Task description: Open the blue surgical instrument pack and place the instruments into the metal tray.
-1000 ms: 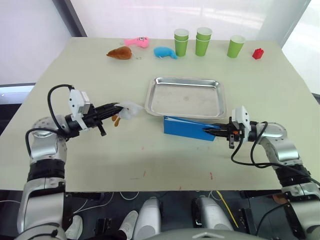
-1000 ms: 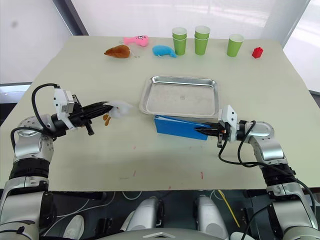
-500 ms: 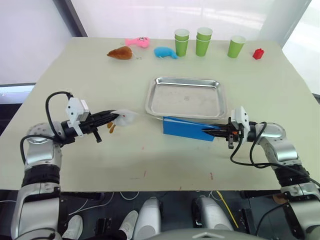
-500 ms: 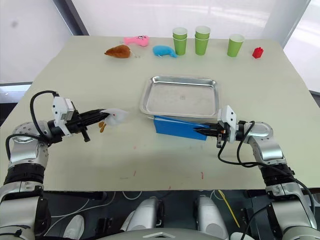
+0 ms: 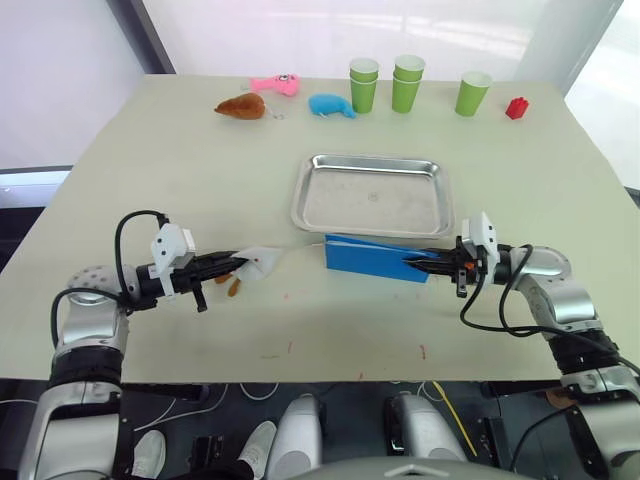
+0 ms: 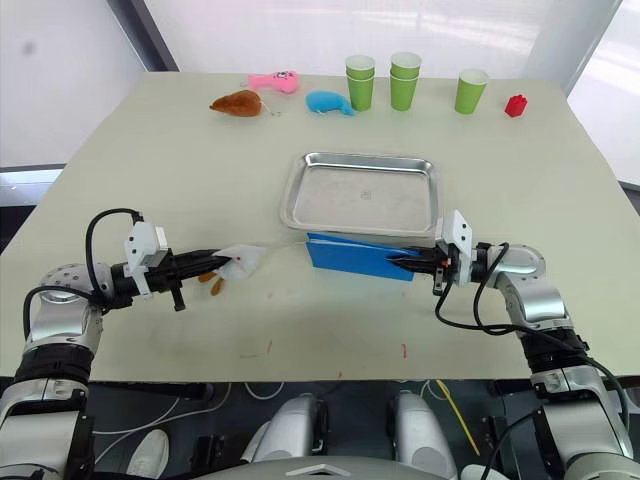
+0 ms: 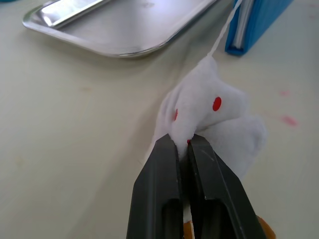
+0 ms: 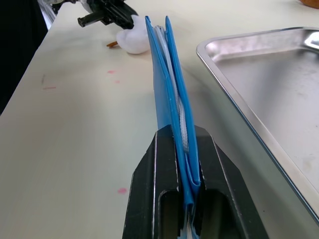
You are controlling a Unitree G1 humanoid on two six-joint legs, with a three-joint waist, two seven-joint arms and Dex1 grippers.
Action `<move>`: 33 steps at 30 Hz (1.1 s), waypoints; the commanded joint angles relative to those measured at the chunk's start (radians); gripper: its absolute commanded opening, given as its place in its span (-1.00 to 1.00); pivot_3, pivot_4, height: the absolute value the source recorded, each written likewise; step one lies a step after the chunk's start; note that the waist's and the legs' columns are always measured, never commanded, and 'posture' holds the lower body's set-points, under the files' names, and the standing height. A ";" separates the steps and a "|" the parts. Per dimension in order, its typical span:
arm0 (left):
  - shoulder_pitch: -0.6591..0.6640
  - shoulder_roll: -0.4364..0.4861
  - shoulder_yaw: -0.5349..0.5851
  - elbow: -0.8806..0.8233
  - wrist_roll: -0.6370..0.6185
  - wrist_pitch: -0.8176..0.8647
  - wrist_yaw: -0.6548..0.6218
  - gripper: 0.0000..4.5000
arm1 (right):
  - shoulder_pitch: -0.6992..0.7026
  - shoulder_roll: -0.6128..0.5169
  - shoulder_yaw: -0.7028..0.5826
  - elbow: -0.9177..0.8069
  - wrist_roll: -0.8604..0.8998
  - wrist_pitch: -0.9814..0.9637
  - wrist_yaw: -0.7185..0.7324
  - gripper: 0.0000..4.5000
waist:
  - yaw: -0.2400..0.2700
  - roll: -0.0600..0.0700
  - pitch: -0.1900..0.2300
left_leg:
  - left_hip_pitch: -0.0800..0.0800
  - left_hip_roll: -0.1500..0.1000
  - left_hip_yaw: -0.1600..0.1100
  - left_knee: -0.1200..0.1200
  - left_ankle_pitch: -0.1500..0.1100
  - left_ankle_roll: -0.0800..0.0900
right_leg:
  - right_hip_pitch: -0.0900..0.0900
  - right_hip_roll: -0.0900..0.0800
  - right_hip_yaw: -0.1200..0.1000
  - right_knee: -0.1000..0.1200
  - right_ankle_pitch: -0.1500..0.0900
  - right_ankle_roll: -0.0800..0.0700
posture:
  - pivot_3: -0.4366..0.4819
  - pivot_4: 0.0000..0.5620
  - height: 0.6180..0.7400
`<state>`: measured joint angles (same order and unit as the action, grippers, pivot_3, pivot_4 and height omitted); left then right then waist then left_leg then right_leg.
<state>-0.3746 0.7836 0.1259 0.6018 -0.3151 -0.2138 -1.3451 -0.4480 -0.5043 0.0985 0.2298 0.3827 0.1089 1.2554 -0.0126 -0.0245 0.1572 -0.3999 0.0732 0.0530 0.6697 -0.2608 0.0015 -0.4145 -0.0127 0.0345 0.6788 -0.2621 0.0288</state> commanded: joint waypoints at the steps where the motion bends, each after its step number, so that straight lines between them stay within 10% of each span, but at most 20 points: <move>1: 0.025 0.015 -0.022 0.026 0.041 0.017 -0.003 -0.98 | -0.001 0.001 -0.069 -0.062 0.074 0.027 -0.004 -1.00 | 0.000 0.000 0.000 | 0.000 0.000 0.000 0.000 0.000 0.000 | 0.000 0.000 0.000 0.000 0.000 0.000 | -0.05 -0.47 1.00; 23: 0.016 0.005 -0.042 0.013 0.048 0.014 0.009 -0.98 | 0.003 0.099 -0.173 -0.201 0.287 0.226 -0.098 -1.00 | 0.002 0.001 0.000 | 0.000 0.000 0.000 0.000 0.000 0.000 | 0.000 0.000 0.000 0.000 0.000 0.000 | -0.05 -0.47 1.00; 33: 0.014 0.056 -0.024 0.025 0.046 0.003 -0.017 -0.98 | 0.005 0.022 -0.083 -0.161 0.124 0.093 -0.009 -1.00 | -0.003 0.001 0.000 | 0.000 0.000 0.001 0.000 0.000 0.000 | 0.000 0.000 0.000 0.000 0.000 0.000 | -0.05 -0.47 1.00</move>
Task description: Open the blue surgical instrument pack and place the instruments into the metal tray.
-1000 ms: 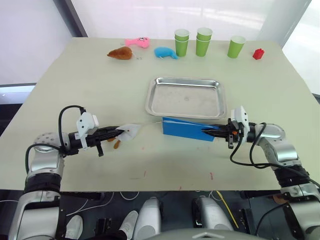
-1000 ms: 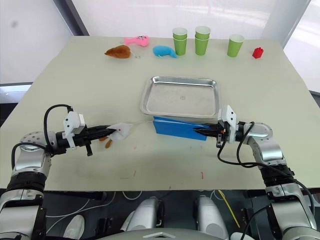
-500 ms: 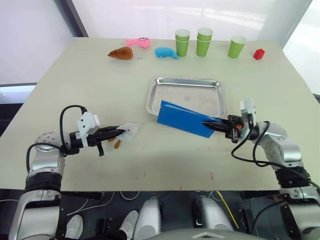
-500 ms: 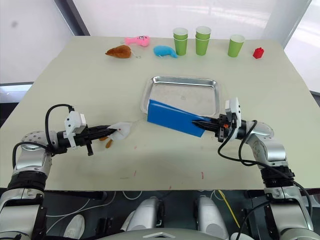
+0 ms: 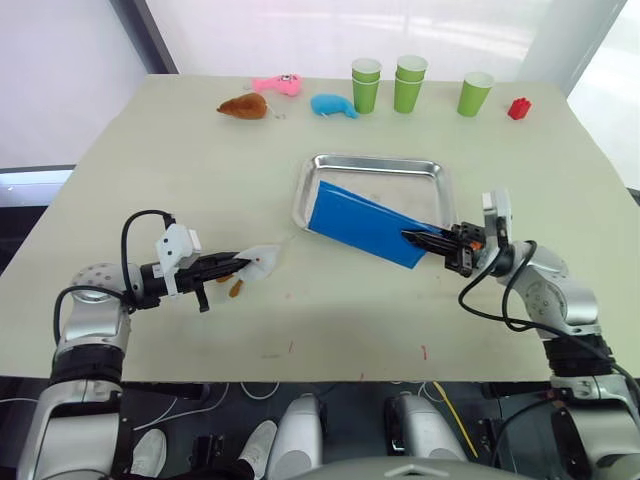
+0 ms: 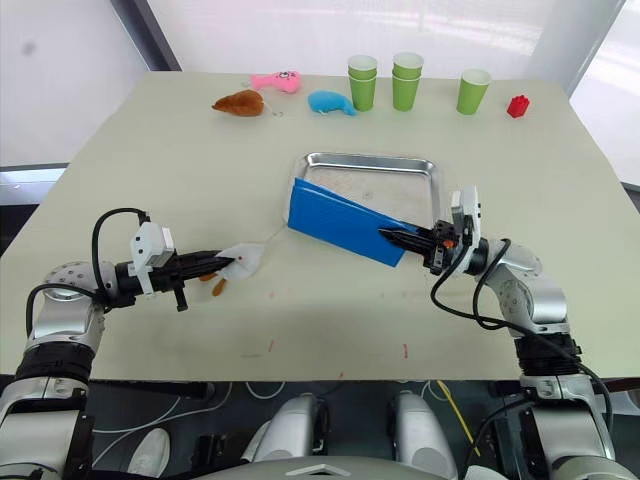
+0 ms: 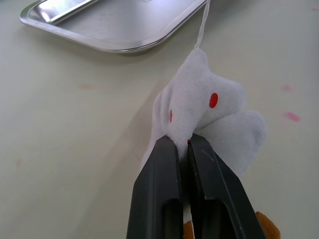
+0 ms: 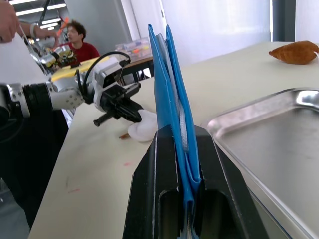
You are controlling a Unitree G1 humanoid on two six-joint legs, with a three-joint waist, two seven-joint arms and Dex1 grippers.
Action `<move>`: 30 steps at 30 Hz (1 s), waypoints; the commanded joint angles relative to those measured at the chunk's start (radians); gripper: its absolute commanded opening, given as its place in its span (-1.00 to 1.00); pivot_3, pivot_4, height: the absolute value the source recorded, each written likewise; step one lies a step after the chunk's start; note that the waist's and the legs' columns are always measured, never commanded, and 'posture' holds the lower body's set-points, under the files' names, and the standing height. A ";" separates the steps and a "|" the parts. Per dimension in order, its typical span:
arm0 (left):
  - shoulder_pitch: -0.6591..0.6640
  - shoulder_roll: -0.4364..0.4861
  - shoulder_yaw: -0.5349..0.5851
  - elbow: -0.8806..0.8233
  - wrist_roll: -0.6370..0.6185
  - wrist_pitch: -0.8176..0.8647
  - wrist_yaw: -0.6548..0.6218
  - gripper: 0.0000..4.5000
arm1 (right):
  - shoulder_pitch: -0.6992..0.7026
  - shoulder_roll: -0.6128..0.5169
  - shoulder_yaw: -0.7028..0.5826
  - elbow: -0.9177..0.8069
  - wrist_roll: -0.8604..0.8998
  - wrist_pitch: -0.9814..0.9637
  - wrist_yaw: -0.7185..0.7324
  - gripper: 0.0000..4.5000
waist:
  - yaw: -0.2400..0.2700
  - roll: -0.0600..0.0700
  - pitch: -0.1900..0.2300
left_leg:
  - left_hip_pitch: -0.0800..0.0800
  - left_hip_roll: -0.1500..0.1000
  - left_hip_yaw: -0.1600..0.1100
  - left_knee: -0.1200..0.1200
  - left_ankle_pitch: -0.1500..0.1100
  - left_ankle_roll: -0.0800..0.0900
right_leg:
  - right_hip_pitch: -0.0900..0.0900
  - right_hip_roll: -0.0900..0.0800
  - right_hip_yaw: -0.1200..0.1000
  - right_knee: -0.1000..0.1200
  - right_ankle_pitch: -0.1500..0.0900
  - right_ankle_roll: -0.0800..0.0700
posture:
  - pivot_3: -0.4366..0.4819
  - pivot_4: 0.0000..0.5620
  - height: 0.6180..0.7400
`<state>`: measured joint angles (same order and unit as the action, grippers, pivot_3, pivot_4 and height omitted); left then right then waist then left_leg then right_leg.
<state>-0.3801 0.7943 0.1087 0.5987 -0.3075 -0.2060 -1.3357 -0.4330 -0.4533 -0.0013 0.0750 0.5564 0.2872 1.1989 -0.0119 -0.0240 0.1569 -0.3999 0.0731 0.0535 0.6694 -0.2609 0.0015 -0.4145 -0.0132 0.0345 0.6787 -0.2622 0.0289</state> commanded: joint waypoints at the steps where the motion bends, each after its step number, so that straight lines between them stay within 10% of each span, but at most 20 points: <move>1: 0.014 0.060 -0.005 0.041 0.045 -0.023 -0.033 -0.98 | -0.016 -0.033 0.023 0.003 -0.065 -0.103 0.055 -1.00 | -0.006 0.000 0.000 | 0.000 0.000 0.000 0.000 0.000 0.000 | 0.000 0.000 0.000 0.000 0.000 0.000 | -0.05 -0.47 1.00; 14: -0.043 0.125 0.018 0.106 0.005 0.008 -0.140 -0.98 | -0.045 -0.052 0.110 0.033 -0.184 -0.221 0.096 -1.00 | -0.009 0.000 0.000 | 0.000 0.001 0.002 -0.001 0.000 0.000 | -0.002 0.001 0.002 0.001 0.000 0.000 | -0.05 -0.47 1.00; 24: -0.046 0.173 0.022 0.043 -0.018 0.108 -0.214 0.97 | -0.062 -0.034 0.119 0.028 -0.189 -0.227 0.091 -1.00 | -0.001 0.000 0.000 | 0.000 0.001 0.004 -0.001 0.000 0.000 | -0.003 0.001 0.003 0.001 0.000 0.000 | -0.05 -0.47 1.00; 30: -0.068 0.241 0.006 -0.031 -0.084 0.238 -0.279 0.99 | -0.066 -0.039 0.118 0.034 -0.184 -0.229 0.097 -1.00 | -0.001 0.000 0.001 | -0.001 0.001 0.004 -0.001 0.000 0.000 | -0.003 0.001 0.003 0.001 0.000 0.000 | -0.05 -0.47 1.00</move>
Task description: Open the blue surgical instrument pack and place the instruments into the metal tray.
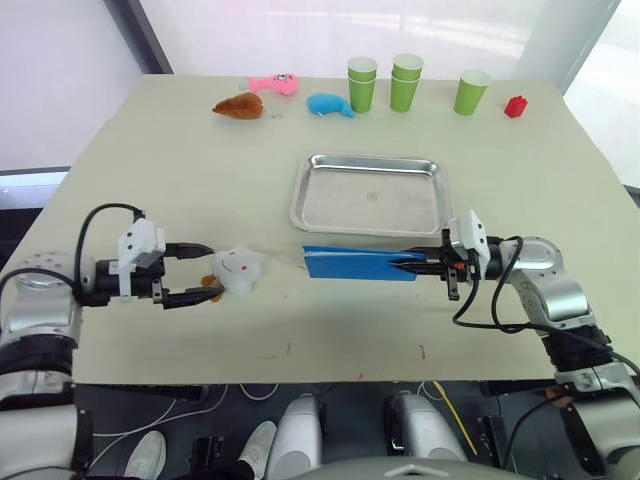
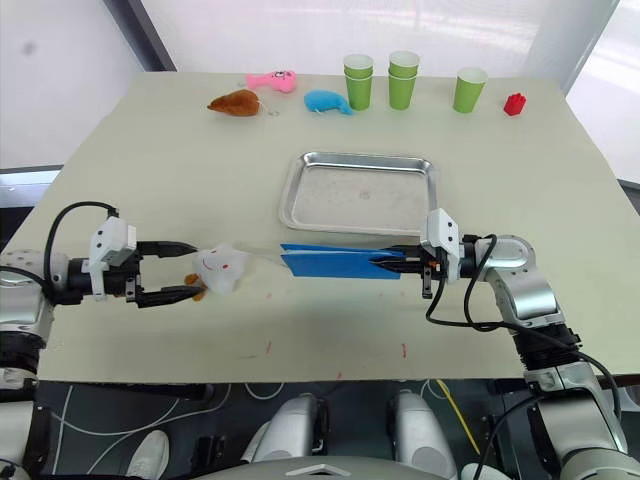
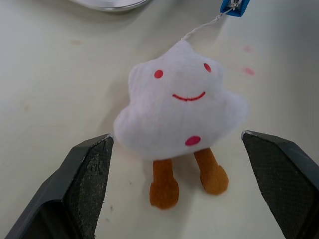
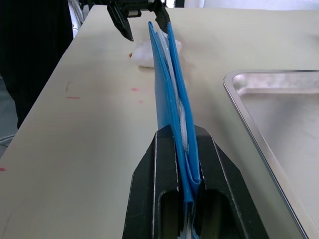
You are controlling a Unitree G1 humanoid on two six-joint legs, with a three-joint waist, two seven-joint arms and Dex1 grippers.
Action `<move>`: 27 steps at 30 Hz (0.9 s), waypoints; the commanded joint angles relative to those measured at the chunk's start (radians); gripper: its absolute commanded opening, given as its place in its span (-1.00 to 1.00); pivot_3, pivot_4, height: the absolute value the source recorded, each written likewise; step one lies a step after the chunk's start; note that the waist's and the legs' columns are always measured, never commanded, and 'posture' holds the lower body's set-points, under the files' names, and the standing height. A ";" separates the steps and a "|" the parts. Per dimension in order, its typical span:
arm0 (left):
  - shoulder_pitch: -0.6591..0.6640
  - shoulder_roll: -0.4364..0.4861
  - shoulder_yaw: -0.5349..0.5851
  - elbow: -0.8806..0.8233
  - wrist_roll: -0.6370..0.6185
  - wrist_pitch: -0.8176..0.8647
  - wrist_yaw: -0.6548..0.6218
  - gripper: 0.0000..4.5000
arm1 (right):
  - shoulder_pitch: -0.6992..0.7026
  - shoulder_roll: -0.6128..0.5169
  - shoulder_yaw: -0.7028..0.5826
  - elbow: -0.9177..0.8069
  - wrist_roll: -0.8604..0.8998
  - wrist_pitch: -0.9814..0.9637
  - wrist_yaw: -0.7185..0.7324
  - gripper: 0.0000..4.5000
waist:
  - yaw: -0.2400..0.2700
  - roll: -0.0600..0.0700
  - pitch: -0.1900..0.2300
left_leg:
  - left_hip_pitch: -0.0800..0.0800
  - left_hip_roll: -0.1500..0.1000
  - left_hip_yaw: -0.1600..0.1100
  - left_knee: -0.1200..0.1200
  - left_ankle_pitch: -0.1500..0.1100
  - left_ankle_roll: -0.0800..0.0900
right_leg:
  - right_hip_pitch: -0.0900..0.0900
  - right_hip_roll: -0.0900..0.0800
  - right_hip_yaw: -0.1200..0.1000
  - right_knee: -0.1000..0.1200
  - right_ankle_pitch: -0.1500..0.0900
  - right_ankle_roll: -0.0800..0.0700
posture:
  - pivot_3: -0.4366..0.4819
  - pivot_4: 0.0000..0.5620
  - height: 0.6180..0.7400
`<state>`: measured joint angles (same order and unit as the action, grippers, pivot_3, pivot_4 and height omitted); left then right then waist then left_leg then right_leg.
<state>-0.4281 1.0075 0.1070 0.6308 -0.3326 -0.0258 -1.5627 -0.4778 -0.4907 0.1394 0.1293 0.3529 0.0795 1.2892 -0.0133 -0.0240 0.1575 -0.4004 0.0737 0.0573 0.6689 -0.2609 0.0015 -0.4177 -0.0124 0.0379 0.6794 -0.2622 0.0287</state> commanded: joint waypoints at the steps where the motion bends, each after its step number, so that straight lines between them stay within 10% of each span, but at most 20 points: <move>1: -0.022 0.034 0.004 -0.084 -0.078 0.083 -0.052 0.99 | -0.022 -0.001 -0.023 -0.018 0.020 -0.021 0.008 -1.00 | 0.000 0.000 0.000 | 0.000 0.000 0.000 0.000 0.000 0.000 | 0.000 0.000 0.000 0.000 0.000 0.000 | -0.05 -0.47 1.00; 27: -0.253 -0.304 -0.087 -0.087 -0.023 0.032 0.019 0.99 | -0.035 0.013 -0.017 -0.018 0.022 -0.005 0.006 -1.00 | -0.002 0.000 0.000 | 0.000 0.000 0.000 0.001 0.000 0.000 | 0.000 0.001 0.001 0.000 0.000 0.000 | -0.05 -0.47 1.00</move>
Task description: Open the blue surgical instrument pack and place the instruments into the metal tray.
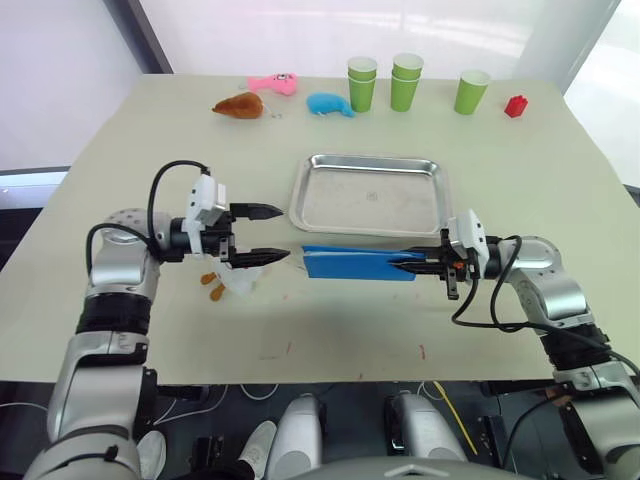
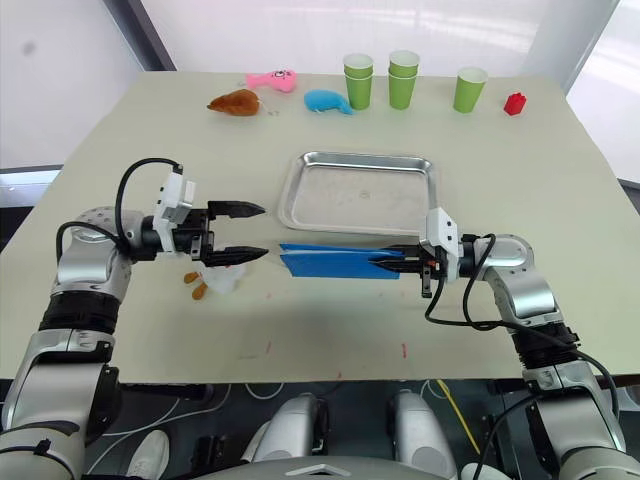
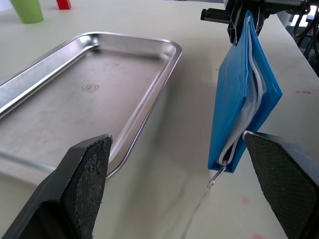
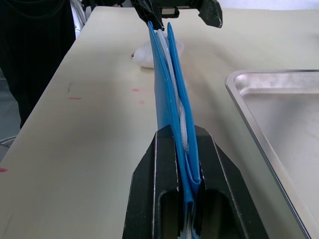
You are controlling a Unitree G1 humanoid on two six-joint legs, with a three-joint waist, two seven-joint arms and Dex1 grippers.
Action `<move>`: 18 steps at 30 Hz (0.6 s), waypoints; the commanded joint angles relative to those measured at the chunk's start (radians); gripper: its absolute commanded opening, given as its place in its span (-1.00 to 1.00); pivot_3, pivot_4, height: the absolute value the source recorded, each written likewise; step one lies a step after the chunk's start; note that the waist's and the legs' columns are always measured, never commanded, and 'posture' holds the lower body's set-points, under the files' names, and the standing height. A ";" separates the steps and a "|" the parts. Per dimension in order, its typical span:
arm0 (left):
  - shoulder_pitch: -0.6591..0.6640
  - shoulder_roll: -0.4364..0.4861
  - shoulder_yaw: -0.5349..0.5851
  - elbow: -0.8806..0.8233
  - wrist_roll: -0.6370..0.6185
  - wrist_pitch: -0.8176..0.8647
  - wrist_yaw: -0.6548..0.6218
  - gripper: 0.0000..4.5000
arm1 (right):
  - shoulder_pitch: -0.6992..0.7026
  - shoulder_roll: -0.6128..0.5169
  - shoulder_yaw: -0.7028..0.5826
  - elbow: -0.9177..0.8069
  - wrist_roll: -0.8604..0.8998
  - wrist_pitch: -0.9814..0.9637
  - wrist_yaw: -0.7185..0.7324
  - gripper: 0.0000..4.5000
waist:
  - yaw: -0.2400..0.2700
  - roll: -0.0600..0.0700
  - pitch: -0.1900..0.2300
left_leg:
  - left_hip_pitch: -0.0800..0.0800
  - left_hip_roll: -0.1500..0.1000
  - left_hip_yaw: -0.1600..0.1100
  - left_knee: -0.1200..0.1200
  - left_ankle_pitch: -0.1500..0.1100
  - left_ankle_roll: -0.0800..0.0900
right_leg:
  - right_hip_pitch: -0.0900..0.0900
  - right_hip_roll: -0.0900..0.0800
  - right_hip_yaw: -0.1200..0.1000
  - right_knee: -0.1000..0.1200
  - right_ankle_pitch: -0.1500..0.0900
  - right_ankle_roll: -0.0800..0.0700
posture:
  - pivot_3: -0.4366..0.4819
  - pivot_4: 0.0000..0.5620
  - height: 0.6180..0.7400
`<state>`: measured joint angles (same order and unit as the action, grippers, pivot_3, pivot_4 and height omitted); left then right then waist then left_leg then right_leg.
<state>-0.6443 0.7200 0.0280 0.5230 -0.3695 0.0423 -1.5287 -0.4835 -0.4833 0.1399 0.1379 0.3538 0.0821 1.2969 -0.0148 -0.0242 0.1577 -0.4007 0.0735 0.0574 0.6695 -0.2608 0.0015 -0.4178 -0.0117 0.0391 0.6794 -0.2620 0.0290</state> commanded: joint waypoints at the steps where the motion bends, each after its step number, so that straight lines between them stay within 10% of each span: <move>1: -0.045 -0.025 -0.010 0.026 0.015 -0.037 -0.016 0.99 | -0.031 0.007 -0.017 -0.025 0.021 -0.008 -0.002 -1.00 | 0.001 0.000 0.000 | 0.000 0.000 0.000 0.000 0.000 0.000 | 0.000 0.000 0.000 0.000 0.000 0.000 | -0.05 -0.47 1.00; 18: -0.096 -0.090 -0.056 0.065 0.034 -0.035 -0.086 0.99 | -0.028 0.007 -0.019 -0.027 0.021 -0.005 -0.008 -1.00 | 0.001 0.000 0.000 | 0.000 0.000 0.000 0.000 0.000 0.000 | 0.000 0.000 0.000 0.000 0.000 0.000 | -0.05 -0.47 1.00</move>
<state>-0.7135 0.6407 -0.0106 0.6086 -0.3289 0.0143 -1.5605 -0.4914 -0.4961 0.1294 0.1408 0.3519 0.0843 1.2919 -0.0138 -0.0243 0.1577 -0.4009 0.0735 0.0571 0.6697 -0.2608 0.0015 -0.4177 -0.0116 0.0389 0.6793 -0.2619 0.0291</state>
